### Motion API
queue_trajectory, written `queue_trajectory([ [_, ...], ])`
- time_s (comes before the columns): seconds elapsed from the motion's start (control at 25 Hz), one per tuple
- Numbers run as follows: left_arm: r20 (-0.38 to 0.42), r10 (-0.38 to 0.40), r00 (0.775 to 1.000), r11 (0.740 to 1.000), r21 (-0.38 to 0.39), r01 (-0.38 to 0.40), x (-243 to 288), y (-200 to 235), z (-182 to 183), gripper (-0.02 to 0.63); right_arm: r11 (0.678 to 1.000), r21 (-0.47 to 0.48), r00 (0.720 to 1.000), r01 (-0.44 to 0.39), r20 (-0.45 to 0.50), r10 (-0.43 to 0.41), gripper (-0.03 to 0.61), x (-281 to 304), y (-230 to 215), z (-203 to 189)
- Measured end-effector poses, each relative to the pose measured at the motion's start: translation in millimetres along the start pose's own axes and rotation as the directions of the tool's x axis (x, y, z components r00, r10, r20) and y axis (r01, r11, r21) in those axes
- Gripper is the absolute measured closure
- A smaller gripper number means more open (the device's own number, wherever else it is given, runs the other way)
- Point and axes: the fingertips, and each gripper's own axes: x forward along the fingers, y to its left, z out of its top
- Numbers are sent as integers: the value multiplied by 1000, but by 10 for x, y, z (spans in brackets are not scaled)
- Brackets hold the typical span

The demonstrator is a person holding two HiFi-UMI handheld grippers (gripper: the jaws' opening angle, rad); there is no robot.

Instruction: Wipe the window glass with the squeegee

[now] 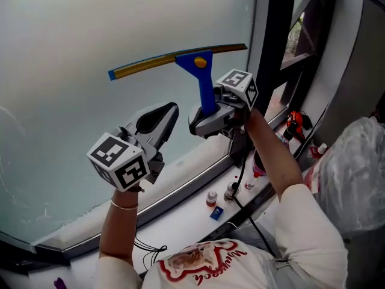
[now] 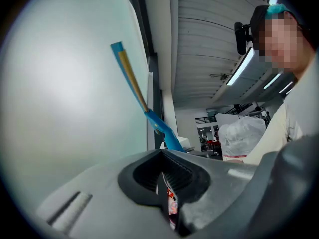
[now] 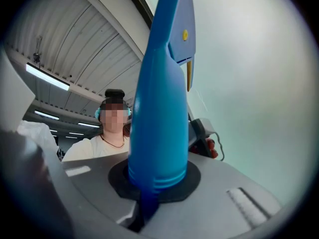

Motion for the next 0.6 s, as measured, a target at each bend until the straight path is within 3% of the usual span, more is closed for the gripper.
queue_trajectory([
  [0.12, 22, -36, 999, 999, 12, 36, 275, 56, 197, 614, 1000, -7, 999, 15, -33, -15, 549, -207, -23, 243],
  [0.32, 36, -85, 996, 995, -54, 87, 658, 205, 399, 614, 999, -33, 998, -14, -61, 12, 551, -462, 34, 563],
  [0.6, 5, -66, 998, 997, -40, 66, 984, 412, 574, 614, 998, -30, 991, 60, -121, -63, 551, -852, 23, 881],
])
